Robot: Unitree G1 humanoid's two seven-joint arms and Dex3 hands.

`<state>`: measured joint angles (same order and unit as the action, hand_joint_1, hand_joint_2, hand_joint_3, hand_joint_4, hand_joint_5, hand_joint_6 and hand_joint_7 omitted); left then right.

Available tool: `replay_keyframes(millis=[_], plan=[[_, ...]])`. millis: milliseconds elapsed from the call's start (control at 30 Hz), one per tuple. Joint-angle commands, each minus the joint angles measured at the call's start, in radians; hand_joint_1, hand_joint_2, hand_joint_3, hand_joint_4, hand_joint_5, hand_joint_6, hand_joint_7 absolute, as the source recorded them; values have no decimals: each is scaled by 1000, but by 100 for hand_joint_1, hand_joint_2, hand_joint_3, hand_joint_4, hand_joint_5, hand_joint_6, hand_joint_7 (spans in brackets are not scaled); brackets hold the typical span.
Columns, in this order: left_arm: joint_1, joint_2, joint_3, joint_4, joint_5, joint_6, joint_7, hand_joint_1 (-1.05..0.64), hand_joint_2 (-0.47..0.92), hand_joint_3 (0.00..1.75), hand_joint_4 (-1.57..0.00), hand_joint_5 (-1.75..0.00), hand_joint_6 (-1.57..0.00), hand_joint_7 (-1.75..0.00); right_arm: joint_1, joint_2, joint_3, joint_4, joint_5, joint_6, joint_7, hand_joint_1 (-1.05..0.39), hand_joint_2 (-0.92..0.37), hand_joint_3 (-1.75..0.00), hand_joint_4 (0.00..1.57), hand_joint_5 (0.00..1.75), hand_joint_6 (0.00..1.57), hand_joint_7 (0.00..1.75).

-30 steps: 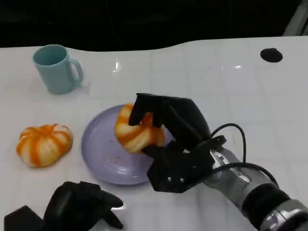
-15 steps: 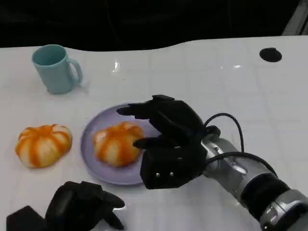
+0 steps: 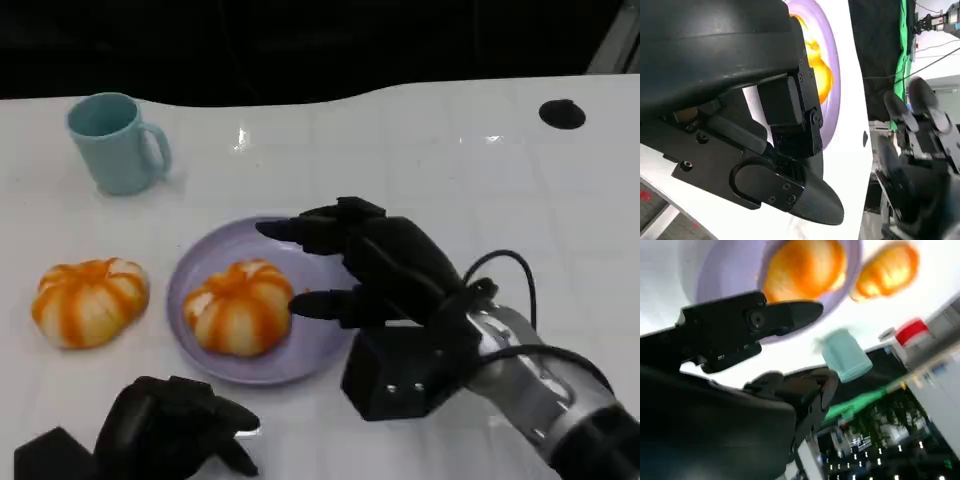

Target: Grasp the bread from the table and place it into the plate.

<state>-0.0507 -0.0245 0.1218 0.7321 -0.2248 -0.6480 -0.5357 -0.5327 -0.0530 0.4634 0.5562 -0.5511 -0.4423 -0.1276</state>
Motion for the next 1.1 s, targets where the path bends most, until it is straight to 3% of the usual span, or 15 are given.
replay_keyframes(millis=[33, 467, 533, 633, 667, 767, 867, 967, 1100], plan=[[2, 13, 5, 3, -3, -18, 5, -105, 89, 1, -147, -71, -157, -24, 89, -16, -54, -68, 103, -96, 12, -48, -92, -16, 36, 65, 62, 8], [11, 6, 1, -16, -10, 0, 5, -105, 90, 0, -147, -71, -157, -23, 285, -72, -167, -157, 335, -357, 131, -40, -92, -23, 57, 82, 81, 17], [11, 8, -2, -18, -7, 4, 7, -105, 89, 0, -147, -71, -157, -23, 323, -60, -178, -157, 442, -374, 185, -38, -91, -24, 59, 91, 83, 21], [12, 9, -5, -21, -1, 6, 12, -105, 89, 0, -147, -72, -157, -23, 376, -32, -201, -155, 563, -390, 240, -33, -86, -35, 62, 115, 86, 42], [12, 9, -5, -21, -1, 5, 10, -105, 89, 0, -147, -72, -157, -23, 390, -27, -210, -158, 577, -390, 246, -33, -77, -52, 65, 125, 81, 64], [14, 9, -6, -24, 0, 6, 12, -105, 89, 0, -146, -71, -157, -23, 425, -18, -236, -165, 591, -411, 260, -24, -50, -108, 72, 137, 73, 104], [16, 8, -5, -32, -4, 18, 13, -105, 89, 0, -147, -72, -157, -23, 478, -36, -258, -181, 616, -441, 295, -16, -46, -124, 86, 148, 80, 116], [16, 10, -3, -33, -4, 18, 11, -105, 89, 0, -147, -72, -157, -23, 526, -36, -277, -208, 644, -443, 322, -18, -36, -140, 94, 166, 85, 131], [13, 12, 1, -24, -6, 13, 7, -105, 90, 0, -146, -72, -157, -22, 582, -29, -292, -237, 684, -435, 354, -21, -32, -148, 96, 174, 77, 157]])
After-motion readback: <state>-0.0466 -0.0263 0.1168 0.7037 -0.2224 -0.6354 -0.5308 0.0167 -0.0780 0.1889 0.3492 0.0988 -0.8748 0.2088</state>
